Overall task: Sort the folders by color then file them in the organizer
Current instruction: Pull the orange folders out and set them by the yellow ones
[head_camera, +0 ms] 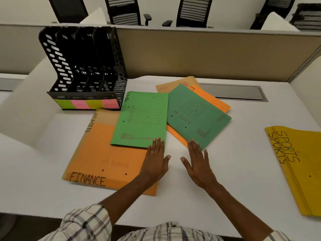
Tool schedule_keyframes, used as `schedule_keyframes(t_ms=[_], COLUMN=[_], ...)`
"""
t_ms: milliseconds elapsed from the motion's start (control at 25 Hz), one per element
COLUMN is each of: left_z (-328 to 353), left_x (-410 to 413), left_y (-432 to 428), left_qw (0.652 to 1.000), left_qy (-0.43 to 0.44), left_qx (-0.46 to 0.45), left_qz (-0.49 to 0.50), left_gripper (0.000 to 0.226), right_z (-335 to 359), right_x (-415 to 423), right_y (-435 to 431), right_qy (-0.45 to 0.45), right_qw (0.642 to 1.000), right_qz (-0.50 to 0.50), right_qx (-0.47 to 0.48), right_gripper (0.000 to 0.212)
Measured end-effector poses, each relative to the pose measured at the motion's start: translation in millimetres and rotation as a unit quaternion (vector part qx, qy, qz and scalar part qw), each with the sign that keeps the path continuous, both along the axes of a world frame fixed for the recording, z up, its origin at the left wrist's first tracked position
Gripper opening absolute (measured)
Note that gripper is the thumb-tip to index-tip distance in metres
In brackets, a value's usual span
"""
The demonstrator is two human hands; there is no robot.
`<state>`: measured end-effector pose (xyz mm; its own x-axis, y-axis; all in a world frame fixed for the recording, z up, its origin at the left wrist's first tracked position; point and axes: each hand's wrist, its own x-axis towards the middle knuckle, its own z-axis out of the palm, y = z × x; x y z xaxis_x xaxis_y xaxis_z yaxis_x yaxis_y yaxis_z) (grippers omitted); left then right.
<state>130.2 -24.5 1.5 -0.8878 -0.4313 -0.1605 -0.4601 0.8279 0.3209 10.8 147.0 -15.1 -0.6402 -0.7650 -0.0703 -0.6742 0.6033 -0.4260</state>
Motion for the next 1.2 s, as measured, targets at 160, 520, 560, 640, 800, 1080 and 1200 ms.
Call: schedule_keyframes(t_ms=[160,520,560,640,800,1080,1200], left_z=[-6.5,-21.2,-21.5,-22.3,-25.7,-27.1,-23.3], left_x=[50.6,152.8,159.4,169.2,179.3,166.6,158.8], left_y=[-36.2,-64.3,-60.7,-50.8,-21.1,30.9,56.8], left_qw=[1.0,0.991,0.99,0.987,0.98,0.957,0.914], left_qy=[-0.008,-0.041,-0.038,-0.036,-0.047,-0.02,0.079], left_qx=[0.002,-0.022,-0.023,-0.032,-0.043,0.003,0.123], left_qz=[0.029,0.123,0.133,0.154,0.19,0.29,0.379], left_gripper=[0.071,0.073,0.073,0.074,0.077,0.084,0.072], right_z=[-8.1,-32.1,-33.6,-35.9,-33.3,-7.4,1.9], right_x=[37.0,101.0,104.1,107.5,103.6,96.8,93.0], right_y=[-42.4,-76.6,-74.3,-69.9,-66.0,-67.0,-47.6], right_qy=[-0.009,0.017,0.033,0.06,0.105,0.139,0.176], right_qw=[0.998,0.961,0.956,0.948,0.922,0.867,0.84], right_qz=[0.061,0.271,0.284,0.306,0.357,0.453,0.495], right_qx=[0.024,0.05,0.061,0.071,0.105,0.153,0.133], right_gripper=[0.075,0.098,0.102,0.099,0.085,0.068,0.054])
